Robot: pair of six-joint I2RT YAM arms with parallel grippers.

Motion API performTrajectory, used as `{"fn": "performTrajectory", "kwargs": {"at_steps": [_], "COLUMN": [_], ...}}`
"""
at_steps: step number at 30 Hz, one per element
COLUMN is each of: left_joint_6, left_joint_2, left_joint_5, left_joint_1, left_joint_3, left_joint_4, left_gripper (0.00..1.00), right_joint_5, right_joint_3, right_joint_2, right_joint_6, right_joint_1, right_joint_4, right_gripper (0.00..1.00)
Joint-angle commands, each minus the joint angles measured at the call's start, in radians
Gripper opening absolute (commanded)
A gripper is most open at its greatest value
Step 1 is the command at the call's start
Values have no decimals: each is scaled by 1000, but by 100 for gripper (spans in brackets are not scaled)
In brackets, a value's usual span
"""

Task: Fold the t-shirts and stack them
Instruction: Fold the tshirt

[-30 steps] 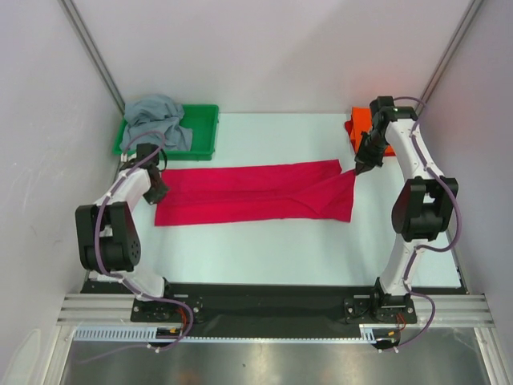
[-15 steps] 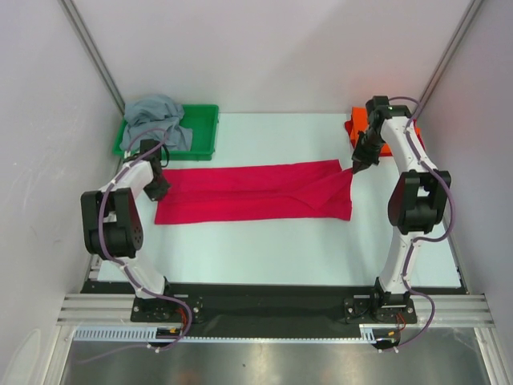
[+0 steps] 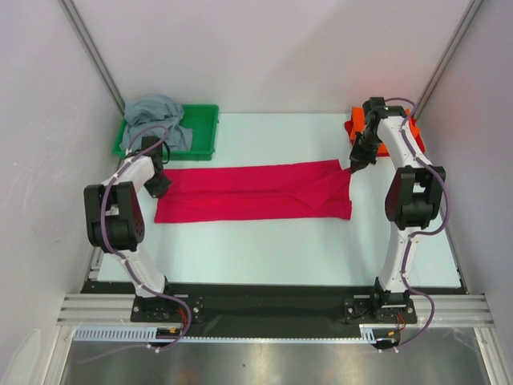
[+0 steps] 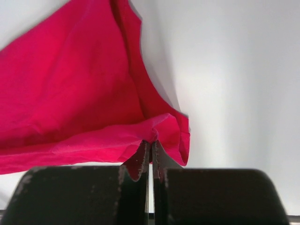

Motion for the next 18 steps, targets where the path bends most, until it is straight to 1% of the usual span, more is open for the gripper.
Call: {"fn": "performTrajectory", "kwargs": {"at_steps": [1, 6, 10, 12, 13, 14, 16, 18], "left_joint_6": [-23, -29, -35, -37, -37, -40, -44, -46], "left_joint_2": [15, 30, 29, 23, 15, 11, -9, -61], "left_joint_5": [-35, -47, -52, -59, -62, -69, -101, -111], "left_joint_1": [-3, -3, -1, -1, -3, -3, 0, 0], "left_joint_3": [46, 63, 77, 79, 80, 83, 83, 62], "left_joint_4": [-11, -5, 12, 10, 10, -4, -19, -19], "left_gripper": [4, 8, 25, 28, 35, 39, 43, 46], "right_joint_5": [7, 17, 18, 14, 12, 12, 12, 12], "right_joint_3": [54, 51, 59, 63, 69, 73, 80, 91], "right_joint_2": [17, 25, 41, 48, 55, 60, 66, 74], "right_joint_6": [-12, -23, -24, -24, -24, -23, -24, -24], "right_joint_1": [8, 8, 3, 5, 6, 6, 8, 6], "right_joint_4": [18, 28, 32, 35, 38, 37, 37, 38], "right_gripper": [0, 0, 0, 0, 0, 0, 0, 0]}}
